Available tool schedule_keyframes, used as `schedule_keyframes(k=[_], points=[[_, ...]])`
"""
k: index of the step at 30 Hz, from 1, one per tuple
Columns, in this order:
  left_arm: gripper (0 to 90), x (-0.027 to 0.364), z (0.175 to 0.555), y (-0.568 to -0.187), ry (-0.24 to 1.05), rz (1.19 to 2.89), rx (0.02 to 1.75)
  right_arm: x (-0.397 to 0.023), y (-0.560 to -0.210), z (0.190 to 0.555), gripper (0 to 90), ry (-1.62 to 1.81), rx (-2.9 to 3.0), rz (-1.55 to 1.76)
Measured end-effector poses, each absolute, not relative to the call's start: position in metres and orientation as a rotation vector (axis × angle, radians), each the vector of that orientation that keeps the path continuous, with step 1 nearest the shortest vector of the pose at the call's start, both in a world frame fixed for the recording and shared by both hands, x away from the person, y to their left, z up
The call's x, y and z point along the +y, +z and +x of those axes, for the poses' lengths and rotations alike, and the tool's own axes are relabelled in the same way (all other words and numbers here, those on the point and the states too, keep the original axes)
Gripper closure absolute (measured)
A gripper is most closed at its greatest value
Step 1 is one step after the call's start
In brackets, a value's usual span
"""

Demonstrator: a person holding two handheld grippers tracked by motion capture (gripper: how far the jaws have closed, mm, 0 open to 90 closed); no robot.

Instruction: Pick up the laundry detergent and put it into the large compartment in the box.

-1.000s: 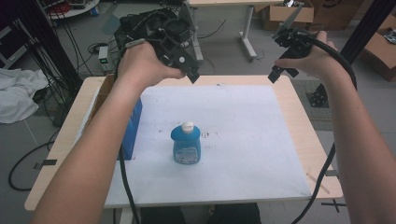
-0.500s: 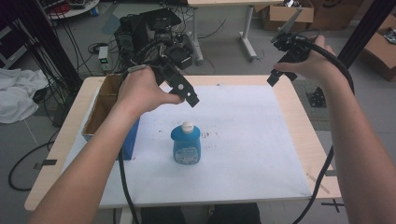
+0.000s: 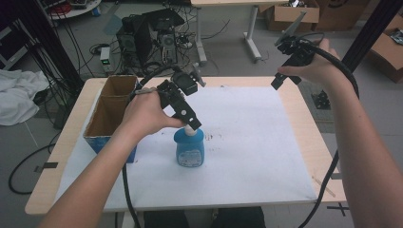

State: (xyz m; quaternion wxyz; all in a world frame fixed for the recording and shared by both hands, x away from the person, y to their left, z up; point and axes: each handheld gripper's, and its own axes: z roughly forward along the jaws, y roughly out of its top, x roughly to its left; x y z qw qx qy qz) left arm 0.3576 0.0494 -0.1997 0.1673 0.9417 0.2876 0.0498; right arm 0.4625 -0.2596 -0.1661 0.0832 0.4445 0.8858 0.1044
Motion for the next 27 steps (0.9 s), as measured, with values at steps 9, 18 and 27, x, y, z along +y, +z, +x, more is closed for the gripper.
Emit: schedule_keyframes(k=[9,18,27], points=[[6.0,0.049,0.354,-0.216,0.151,2.719,0.776,-0.257,-0.168,0.462,26.6,0.308,2.651,1.317],[4.4,0.042,0.350,-0.233,0.178,2.777,0.678,-0.258,-0.171,0.461,26.9,0.312,2.655,1.315],[4.2,0.035,0.349,-0.250,0.188,2.845,0.616,-0.262,-0.176,0.461,27.2,0.318,2.658,1.319]])
